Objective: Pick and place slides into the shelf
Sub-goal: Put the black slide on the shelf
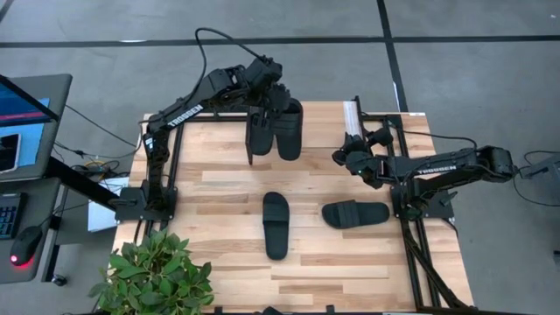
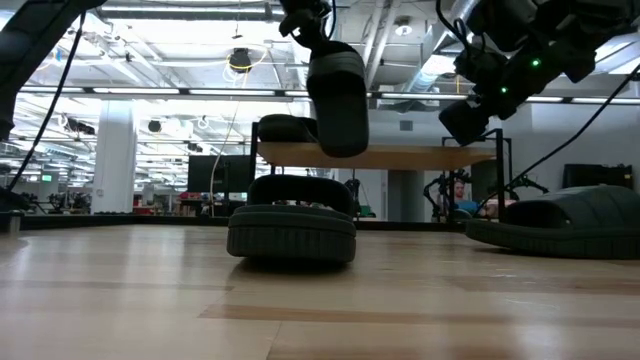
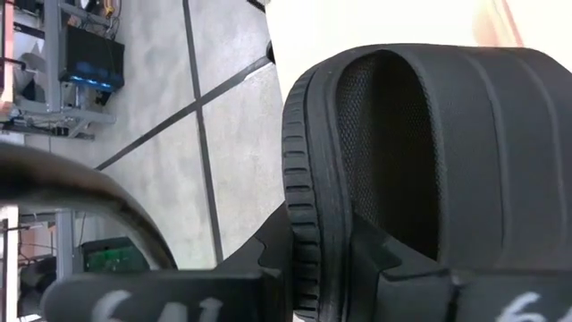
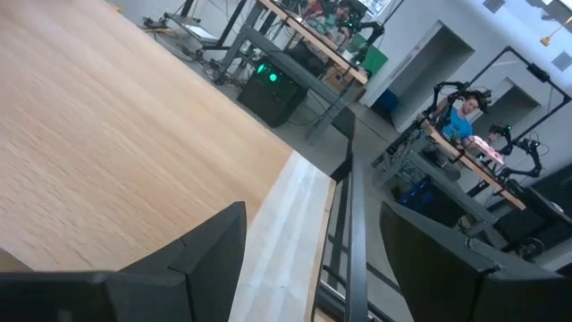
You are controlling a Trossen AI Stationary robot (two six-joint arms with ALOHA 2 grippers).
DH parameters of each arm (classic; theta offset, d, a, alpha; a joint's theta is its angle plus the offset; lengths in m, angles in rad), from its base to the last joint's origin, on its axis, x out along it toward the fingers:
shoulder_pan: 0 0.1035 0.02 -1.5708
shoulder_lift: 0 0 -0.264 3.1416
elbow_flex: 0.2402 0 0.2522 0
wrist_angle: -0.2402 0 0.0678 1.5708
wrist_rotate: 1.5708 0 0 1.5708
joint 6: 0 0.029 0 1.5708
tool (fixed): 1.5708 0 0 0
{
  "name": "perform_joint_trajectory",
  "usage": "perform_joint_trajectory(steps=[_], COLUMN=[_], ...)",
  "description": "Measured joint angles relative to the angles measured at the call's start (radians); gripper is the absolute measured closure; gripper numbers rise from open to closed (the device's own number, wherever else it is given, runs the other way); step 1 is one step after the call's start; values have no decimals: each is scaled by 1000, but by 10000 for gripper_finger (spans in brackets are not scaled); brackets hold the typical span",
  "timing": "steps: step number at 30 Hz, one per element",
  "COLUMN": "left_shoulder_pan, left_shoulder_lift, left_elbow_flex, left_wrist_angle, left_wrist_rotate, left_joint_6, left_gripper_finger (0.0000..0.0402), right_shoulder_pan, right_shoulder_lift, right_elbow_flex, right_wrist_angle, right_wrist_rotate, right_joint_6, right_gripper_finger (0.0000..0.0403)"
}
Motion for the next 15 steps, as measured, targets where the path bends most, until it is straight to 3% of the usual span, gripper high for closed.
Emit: perform_joint_trajectory(steps=[7, 15], left_shoulder_pan=[-13, -14], left_shoulder_lift=[-2, -2], left_elbow_flex=[-3, -3], left_wrist_angle=[28, 36], left_wrist_rotate=[-59, -89], left_joint_6=[-5, -16], left_gripper_finger=[354, 279], right_shoulder_pan=[0, 0], right_shoulder_lift=[0, 0], right_elbow_flex=[0, 0], right_wrist_angle=[1, 2], right_wrist_rotate=[0, -2], right_joint_6=[0, 0], right_gripper_finger=[154, 154])
